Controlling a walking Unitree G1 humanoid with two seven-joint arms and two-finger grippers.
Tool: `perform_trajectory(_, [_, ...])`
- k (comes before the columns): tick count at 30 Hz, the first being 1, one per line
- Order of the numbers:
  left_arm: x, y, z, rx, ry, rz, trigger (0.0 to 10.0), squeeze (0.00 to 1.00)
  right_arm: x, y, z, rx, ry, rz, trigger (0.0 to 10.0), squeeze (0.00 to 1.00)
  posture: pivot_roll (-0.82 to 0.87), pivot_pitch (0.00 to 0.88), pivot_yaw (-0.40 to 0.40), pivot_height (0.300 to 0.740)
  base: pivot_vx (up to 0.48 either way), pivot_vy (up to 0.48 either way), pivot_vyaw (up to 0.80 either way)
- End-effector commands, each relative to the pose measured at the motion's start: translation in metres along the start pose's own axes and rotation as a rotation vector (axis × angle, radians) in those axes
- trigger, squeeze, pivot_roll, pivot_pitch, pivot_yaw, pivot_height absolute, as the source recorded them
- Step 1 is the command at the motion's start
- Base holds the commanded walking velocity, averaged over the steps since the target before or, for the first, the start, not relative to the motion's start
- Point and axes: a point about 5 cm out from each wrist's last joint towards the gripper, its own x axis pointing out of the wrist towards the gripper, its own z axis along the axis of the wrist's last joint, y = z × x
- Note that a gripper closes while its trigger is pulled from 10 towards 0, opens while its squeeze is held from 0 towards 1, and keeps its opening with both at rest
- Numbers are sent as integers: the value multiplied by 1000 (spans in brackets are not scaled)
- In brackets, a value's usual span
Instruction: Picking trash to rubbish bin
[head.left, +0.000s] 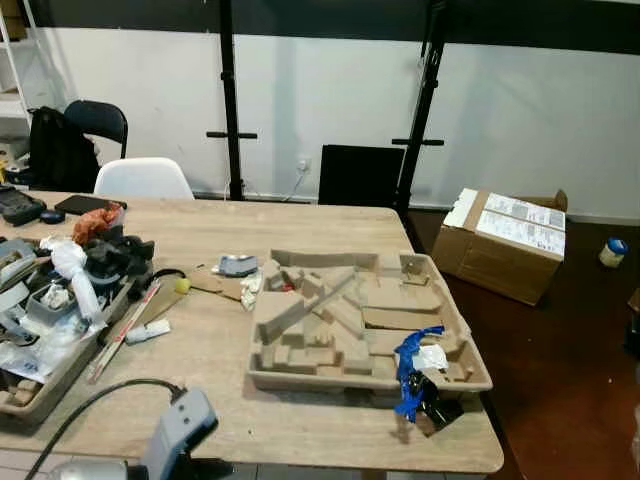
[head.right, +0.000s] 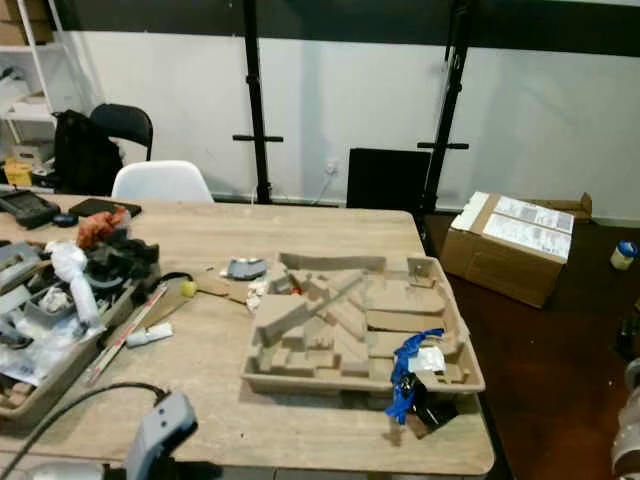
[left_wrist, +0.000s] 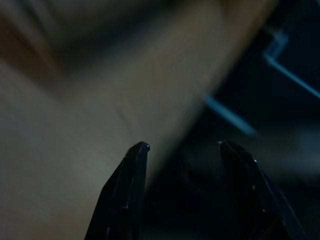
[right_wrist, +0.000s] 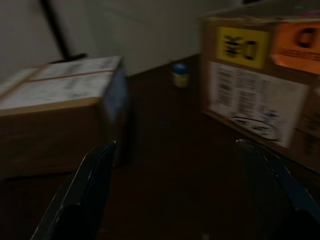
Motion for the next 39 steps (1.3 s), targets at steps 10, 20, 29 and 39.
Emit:
perform_trajectory(10, [-4, 4, 53, 23, -344, 12, 10000, 0, 3, 13, 2, 43, -14, 109, 10000, 0, 109, 0, -34, 740, 0, 0, 0])
perform_trajectory(20, [-22, 76, 91, 160, -461, 711, 10000, 0, 13, 88, 28, 203, -57, 529, 10000, 0, 107, 0, -41, 740, 0, 0, 0])
perform_trajectory(29, [-20, 106, 82, 261, -205, 908, 10000, 0, -11, 172, 36, 185, 17, 1083, 10000, 0, 107, 0, -42, 740, 0, 0, 0])
perform_trajectory(39, [-1, 137, 71, 217, -8, 1002, 10000, 0, -58, 251, 40, 160, 84, 1478, 10000, 0, 111, 0, -49, 740, 0, 0, 0])
